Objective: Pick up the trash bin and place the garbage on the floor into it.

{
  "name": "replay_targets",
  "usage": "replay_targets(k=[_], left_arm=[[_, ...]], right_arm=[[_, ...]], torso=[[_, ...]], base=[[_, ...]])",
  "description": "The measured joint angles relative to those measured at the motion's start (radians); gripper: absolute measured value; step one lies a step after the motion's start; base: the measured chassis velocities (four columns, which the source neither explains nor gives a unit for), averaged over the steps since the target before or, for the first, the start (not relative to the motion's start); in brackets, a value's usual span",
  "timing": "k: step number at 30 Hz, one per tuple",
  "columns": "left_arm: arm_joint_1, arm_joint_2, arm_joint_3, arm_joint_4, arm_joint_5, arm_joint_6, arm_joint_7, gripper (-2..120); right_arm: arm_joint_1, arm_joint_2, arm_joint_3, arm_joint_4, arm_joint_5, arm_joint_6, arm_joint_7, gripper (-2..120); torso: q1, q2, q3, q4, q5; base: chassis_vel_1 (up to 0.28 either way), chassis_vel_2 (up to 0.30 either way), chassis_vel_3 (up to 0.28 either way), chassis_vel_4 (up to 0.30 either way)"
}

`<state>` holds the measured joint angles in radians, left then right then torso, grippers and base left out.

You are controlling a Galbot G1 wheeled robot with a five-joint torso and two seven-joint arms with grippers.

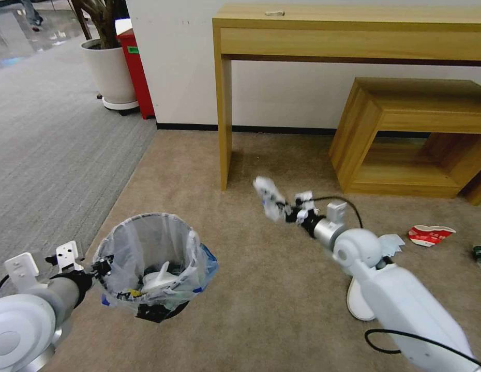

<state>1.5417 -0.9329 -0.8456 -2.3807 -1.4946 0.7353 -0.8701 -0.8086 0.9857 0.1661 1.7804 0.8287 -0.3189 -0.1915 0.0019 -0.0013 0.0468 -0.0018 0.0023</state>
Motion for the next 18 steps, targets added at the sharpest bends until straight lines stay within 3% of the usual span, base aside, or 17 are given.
replay_targets(k=[6,18], left_arm=[[-0.014,0.036,0.063,0.001,-0.026,0.000,0.028,1],[-0.052,0.105,0.127,0.001,-0.049,0.000,0.109,1]], right_arm=[[0.067,0.019,-0.047,0.031,0.117,0.189,-0.157,0],[0.145,0.081,-0.285,-0.045,0.127,0.345,-0.423,0]], torso=[[0.000,0.000,0.000,0.0000,-0.0001],[0.000,0.000,0.000,0.0001,-0.0002]], base=[[0.000,0.000,0.000,0.000],[0.000,0.000,0.000,0.000]])
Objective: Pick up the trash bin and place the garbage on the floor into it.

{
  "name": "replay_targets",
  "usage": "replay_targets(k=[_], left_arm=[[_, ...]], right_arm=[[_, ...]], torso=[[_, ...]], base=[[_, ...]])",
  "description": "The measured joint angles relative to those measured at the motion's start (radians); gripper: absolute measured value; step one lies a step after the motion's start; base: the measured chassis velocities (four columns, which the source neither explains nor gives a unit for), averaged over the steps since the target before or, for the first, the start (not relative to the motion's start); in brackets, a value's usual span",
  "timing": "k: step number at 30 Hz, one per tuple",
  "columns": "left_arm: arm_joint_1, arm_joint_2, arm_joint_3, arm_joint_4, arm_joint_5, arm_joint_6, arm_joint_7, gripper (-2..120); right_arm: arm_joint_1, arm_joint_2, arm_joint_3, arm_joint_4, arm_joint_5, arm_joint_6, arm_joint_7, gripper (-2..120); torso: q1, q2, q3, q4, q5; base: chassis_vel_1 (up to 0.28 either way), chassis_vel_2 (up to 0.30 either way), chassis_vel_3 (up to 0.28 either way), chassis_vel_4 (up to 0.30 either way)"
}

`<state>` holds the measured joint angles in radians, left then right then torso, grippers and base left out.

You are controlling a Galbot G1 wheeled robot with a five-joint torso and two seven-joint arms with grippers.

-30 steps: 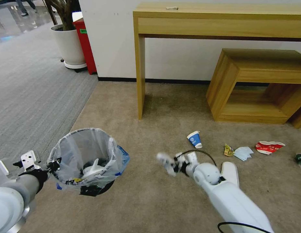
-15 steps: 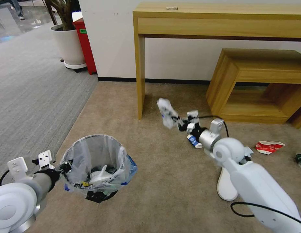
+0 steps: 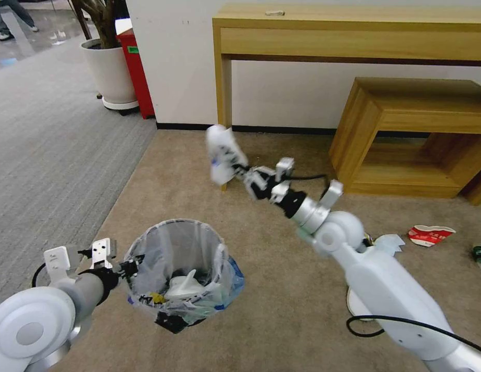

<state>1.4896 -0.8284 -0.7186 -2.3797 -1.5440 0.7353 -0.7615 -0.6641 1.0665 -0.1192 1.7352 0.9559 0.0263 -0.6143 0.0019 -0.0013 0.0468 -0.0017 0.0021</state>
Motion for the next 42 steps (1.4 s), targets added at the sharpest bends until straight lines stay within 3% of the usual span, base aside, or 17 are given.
replay_targets(k=[8,25,32,42], left_arm=[[-0.014,-0.004,0.019,-0.002,-0.001,0.000,0.030,1],[-0.003,-0.011,0.005,-0.016,0.032,0.000,0.046,1],[0.005,-0.009,-0.005,-0.019,0.046,0.000,0.046,1],[0.007,-0.006,-0.005,-0.016,0.066,0.000,0.037,1]], right_arm=[[0.009,0.010,-0.116,-0.053,-0.062,0.028,-0.039,0],[-0.069,-0.052,-0.086,-0.063,-0.218,0.020,-0.110,0],[-0.064,-0.056,-0.083,-0.063,-0.223,0.017,-0.111,30],[-0.064,-0.060,-0.078,-0.051,-0.217,0.016,-0.110,62]], torso=[[0.000,0.000,0.000,-0.0001,0.0000],[0.000,0.000,0.000,-0.0001,0.0002],[0.000,0.000,0.000,-0.0001,0.0002],[0.000,0.000,0.000,-0.0001,0.0002]], base=[[0.000,0.000,0.000,0.000],[0.000,0.000,0.000,0.000],[0.000,0.000,0.000,0.000],[0.000,0.000,0.000,0.000]])
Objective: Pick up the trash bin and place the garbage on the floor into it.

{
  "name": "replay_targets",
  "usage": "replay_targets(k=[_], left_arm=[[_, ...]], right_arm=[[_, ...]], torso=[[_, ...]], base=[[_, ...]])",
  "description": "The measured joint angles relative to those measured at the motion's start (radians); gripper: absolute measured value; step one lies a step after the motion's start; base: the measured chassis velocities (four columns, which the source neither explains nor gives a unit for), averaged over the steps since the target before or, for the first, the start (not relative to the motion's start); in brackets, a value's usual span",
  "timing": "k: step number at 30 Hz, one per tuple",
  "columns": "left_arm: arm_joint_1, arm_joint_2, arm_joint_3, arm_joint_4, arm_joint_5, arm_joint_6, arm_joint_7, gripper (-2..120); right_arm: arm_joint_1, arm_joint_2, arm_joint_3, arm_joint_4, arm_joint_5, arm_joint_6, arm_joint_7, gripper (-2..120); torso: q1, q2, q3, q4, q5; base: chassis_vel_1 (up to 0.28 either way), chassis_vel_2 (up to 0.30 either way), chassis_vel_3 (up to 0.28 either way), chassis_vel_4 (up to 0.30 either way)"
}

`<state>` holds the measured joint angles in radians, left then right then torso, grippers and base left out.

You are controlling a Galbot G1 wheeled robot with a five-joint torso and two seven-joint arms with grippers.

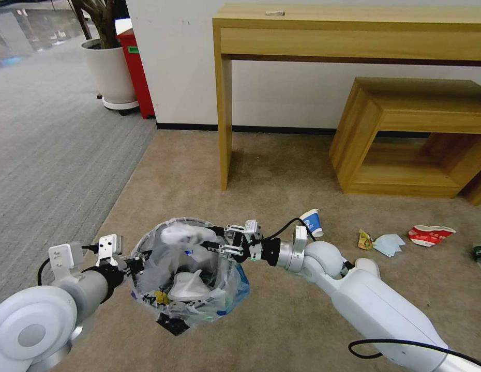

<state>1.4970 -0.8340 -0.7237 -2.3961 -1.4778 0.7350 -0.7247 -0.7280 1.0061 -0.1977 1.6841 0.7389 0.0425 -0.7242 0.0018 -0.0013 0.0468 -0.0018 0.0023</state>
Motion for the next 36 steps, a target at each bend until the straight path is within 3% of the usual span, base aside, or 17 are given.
replay_targets(k=[6,10,16,21,24,26,30,33,34,36], left_arm=[[0.000,0.004,0.002,0.004,0.018,0.000,-0.003,1],[-0.001,0.006,0.002,-0.001,0.010,0.000,-0.002,1],[-0.003,0.010,-0.002,0.000,-0.001,0.000,-0.001,1],[-0.003,0.013,-0.007,0.014,0.013,0.000,-0.007,1],[-0.006,0.014,-0.011,0.026,0.028,0.000,-0.018,1],[-0.008,0.010,-0.015,0.044,0.068,0.000,-0.020,1],[-0.005,0.001,-0.020,0.055,0.119,0.000,-0.012,1],[-0.007,-0.016,-0.020,0.057,0.141,0.001,-0.009,1],[-0.007,-0.016,-0.020,0.057,0.141,0.001,-0.009,1],[-0.009,-0.024,-0.023,0.057,0.147,0.001,-0.013,1]], right_arm=[[-0.012,-0.008,0.016,0.009,0.005,0.000,0.001,88],[-0.025,-0.010,0.026,0.013,0.005,0.000,0.000,98],[-0.043,-0.015,0.045,0.022,0.007,0.007,-0.004,100],[-0.065,-0.019,0.127,0.060,0.059,0.018,-0.002,100],[-0.085,-0.019,0.202,0.084,0.104,0.018,0.045,100],[-0.126,-0.023,0.301,0.104,0.149,0.018,0.136,100],[-0.177,-0.031,0.400,0.116,0.170,0.021,0.236,100],[-0.253,-0.036,0.559,0.149,0.110,-0.018,0.431,100],[-0.253,-0.036,0.559,0.149,0.110,-0.018,0.431,100],[-0.305,-0.036,0.646,0.170,0.038,-0.052,0.528,100]], torso=[[0.000,0.000,0.000,0.0000,0.0000],[0.000,0.000,0.000,0.0000,0.0000],[0.000,0.000,0.000,0.0000,0.0000],[0.000,0.000,0.000,0.0000,0.0000],[0.000,0.000,0.000,0.0002,0.0001],[0.000,0.000,0.000,0.0000,-0.0001],[0.000,0.000,0.000,0.0000,0.0001],[0.000,0.000,0.000,-0.0001,0.0001],[0.000,0.000,0.000,-0.0001,0.0001],[0.000,0.000,0.000,-0.0001,0.0001]], base=[[0.000,0.000,0.000,0.000],[0.000,0.000,0.000,0.000],[0.000,0.000,0.000,0.000],[0.000,0.000,0.000,0.000],[0.000,0.000,0.000,0.000],[0.000,0.000,0.000,0.000],[0.000,0.000,0.000,0.000],[0.000,0.000,0.000,0.000],[0.000,0.000,0.000,0.000],[0.000,0.000,0.000,0.000]])
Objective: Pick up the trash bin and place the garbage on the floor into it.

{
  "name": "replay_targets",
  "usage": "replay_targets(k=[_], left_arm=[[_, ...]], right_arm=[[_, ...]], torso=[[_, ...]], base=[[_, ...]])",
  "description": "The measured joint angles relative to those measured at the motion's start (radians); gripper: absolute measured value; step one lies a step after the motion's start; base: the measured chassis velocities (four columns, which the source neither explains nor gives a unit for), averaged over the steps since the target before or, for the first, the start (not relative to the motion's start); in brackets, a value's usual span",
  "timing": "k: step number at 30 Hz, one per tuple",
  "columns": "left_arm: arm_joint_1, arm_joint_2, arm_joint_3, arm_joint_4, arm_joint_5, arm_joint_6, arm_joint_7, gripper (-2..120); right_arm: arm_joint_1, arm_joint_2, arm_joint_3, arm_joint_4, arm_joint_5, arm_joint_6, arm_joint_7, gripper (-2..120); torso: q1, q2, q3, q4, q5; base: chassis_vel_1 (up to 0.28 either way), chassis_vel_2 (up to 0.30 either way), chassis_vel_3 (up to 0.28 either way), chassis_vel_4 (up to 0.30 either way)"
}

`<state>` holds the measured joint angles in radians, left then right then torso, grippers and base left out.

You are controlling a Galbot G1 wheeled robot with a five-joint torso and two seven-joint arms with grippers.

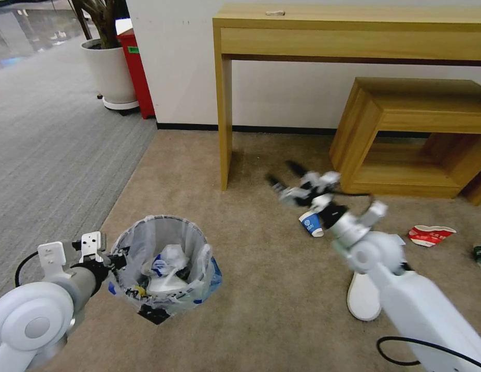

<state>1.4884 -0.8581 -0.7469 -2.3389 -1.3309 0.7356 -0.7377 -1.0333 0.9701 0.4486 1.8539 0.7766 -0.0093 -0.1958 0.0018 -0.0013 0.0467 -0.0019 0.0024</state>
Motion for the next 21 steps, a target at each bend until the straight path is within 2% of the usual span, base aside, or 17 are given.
replay_targets(k=[1,4,5,7,14,21], left_arm=[[0.000,0.000,0.000,0.000,0.000,0.000,0.000,1],[0.007,-0.002,-0.012,-0.001,0.006,0.000,-0.004,1],[0.007,-0.002,-0.012,-0.001,0.006,0.000,-0.004,1],[0.010,-0.003,-0.020,-0.002,0.008,0.000,-0.003,1],[0.014,-0.012,-0.024,-0.005,0.029,0.000,0.000,1],[0.022,-0.025,-0.032,-0.022,0.041,0.000,0.000,1]], right_arm=[[0.000,0.000,0.000,0.000,0.000,0.000,0.000,100],[-0.081,0.007,0.116,0.017,-0.112,-0.009,0.056,100],[-0.081,0.007,0.116,0.017,-0.112,-0.009,0.056,100],[-0.143,0.020,0.184,0.032,-0.156,0.014,0.054,100],[-0.263,0.021,0.259,0.082,-0.164,0.063,0.049,100],[-0.326,0.037,0.323,0.137,-0.181,0.072,0.067,100]], torso=[[0.000,0.000,0.000,0.0000,0.0000],[0.000,0.000,0.000,0.0000,0.0000],[0.000,0.000,0.000,0.0000,0.0000],[0.000,0.000,0.000,-0.0001,0.0002],[0.000,0.000,0.000,0.0000,0.0000],[0.000,0.000,0.000,0.0001,-0.0002]], base=[[0.000,0.000,0.000,0.000],[0.000,0.000,0.000,0.000],[0.000,0.000,0.000,0.000],[0.000,0.000,0.000,0.000],[0.000,0.000,0.000,0.000],[0.000,0.000,0.000,0.000]])
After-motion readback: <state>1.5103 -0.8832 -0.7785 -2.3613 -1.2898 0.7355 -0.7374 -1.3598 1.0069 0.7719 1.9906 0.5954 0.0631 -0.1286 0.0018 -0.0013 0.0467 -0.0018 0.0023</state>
